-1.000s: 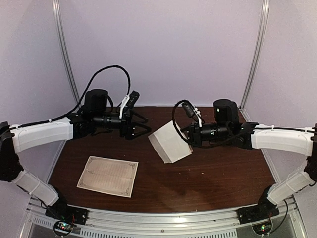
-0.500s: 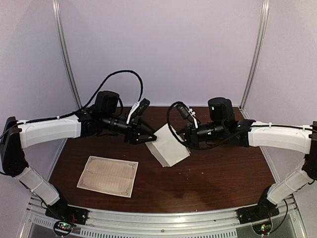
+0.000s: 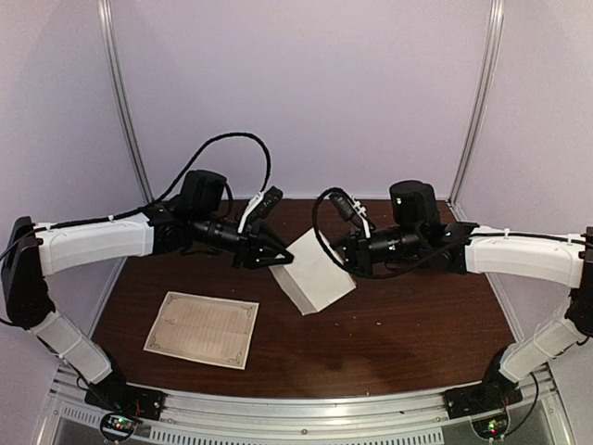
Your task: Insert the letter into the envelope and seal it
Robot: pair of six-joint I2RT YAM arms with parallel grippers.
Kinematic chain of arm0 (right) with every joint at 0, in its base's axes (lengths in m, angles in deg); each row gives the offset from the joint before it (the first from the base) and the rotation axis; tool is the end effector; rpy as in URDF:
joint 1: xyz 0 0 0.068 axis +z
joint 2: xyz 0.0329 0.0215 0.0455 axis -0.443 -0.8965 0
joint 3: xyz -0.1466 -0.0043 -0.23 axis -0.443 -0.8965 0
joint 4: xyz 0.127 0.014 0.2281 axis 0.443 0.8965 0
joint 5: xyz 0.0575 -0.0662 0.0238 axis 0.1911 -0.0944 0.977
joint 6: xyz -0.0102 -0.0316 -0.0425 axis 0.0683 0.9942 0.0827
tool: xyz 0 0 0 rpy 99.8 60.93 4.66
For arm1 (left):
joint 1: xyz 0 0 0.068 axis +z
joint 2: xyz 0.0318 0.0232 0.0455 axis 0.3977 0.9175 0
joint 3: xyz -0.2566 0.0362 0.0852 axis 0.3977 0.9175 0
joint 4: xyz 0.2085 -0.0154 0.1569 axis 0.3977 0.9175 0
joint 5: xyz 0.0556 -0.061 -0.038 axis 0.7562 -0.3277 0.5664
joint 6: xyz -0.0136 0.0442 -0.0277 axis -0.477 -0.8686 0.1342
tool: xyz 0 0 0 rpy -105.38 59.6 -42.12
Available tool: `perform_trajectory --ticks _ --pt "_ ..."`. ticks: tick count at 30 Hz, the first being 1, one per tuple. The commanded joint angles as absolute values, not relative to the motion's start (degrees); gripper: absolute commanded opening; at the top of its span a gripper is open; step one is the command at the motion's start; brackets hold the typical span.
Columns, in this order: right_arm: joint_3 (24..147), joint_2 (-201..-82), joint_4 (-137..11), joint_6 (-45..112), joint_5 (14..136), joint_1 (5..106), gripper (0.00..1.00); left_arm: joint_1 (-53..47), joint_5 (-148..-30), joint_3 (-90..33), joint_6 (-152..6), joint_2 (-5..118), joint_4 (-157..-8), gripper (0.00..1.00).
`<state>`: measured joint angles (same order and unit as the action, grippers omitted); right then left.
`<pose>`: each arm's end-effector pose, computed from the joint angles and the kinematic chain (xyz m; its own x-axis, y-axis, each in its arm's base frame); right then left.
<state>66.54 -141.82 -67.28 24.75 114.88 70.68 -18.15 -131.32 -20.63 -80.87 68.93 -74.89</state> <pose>0.2099 0.2422 0.2942 -0.4947 -0.2354 -0.8366 -0.8665 0.0598 0.4956 0.2380 -0.2480 0.2876 -0.4218 0.3185 -0.8489 0.9013 0.0453 -0.4308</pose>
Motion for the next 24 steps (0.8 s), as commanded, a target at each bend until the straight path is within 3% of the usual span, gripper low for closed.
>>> perform_trajectory --ticks 1,10,18,24 --pt "68.17 -140.00 -68.12 25.40 113.76 71.01 0.00 -18.32 -132.29 -22.36 -81.65 69.53 -75.13 0.22" --pt "66.92 -138.12 -70.04 24.35 112.76 70.05 0.02 -18.29 -132.80 -22.94 -81.89 69.77 -74.41 0.00" --pt "59.78 -132.62 -82.75 15.08 117.38 63.59 0.65 -18.29 -132.92 -22.99 -82.00 69.24 -74.27 0.00" --pt "61.18 -131.76 -76.27 18.52 114.80 63.22 0.85 -18.27 -132.76 -23.04 -81.98 69.00 -74.30 0.00"
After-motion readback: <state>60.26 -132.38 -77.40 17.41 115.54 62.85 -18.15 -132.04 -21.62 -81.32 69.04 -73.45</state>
